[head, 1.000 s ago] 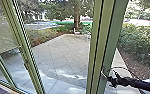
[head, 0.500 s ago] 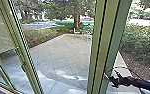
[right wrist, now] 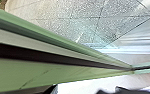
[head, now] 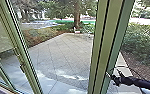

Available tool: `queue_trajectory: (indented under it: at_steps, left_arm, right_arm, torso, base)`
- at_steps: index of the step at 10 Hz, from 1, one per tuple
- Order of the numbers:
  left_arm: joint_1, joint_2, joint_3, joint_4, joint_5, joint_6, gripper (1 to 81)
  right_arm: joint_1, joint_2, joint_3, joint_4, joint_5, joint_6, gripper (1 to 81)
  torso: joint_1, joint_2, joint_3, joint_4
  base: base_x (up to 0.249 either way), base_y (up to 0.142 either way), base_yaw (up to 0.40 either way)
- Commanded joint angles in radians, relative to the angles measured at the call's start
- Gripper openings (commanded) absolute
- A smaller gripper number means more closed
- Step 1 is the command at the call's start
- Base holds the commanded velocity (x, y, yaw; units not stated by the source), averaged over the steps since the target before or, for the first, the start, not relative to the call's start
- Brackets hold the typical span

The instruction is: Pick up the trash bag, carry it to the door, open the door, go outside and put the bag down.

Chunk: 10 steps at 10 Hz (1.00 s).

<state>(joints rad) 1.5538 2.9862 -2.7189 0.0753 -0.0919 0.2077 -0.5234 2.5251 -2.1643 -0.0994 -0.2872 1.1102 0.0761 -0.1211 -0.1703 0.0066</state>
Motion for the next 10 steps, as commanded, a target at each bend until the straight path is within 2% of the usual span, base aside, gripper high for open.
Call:
queue_trajectory:
  at_steps: [1, 3, 5, 9, 10]
  left_arm:
    - [-0.022, -0.007, 0.002, 0.001, 0.067, 0.002, 1.0]
    - [-0.022, -0.004, 0.002, 0.003, 0.067, 0.002, 1.0]
    - [-0.022, -0.002, 0.004, 0.003, 0.067, 0.002, 1.0]
    - [-0.022, -0.002, 0.004, 0.003, 0.072, 0.002, 1.0]
    - [-0.021, -0.002, 0.004, 0.004, 0.072, 0.002, 1.0]
  right_arm:
    - [0.061, 0.008, 0.173, -0.022, -0.153, -0.055, 81.1]
    - [0.073, -0.059, 0.256, -0.023, -0.135, -0.055, 81.1]
    - [0.079, -0.088, 0.288, -0.023, -0.124, -0.055, 81.1]
    - [0.099, -0.111, 0.258, -0.043, -0.125, -0.065, 81.1]
    - [0.107, -0.115, 0.238, -0.08, -0.125, -0.066, 81.1]
  torso:
    - [0.0, 0.0, 0.0, 0.0]
    - [0.002, 0.002, -0.002, 0.001]
    - [0.003, 0.003, -0.003, 0.001]
    - [0.003, 0.004, -0.003, 0.001]
    - [0.002, 0.003, -0.003, 0.001]
  base:
    - [0.0, 0.0, 0.0]
    - [0.0, 0.0, 0.0]
    - [0.0, 0.0, 0.0]
    - [0.0, 0.0, 0.0]
    - [0.0, 0.0, 0.0]
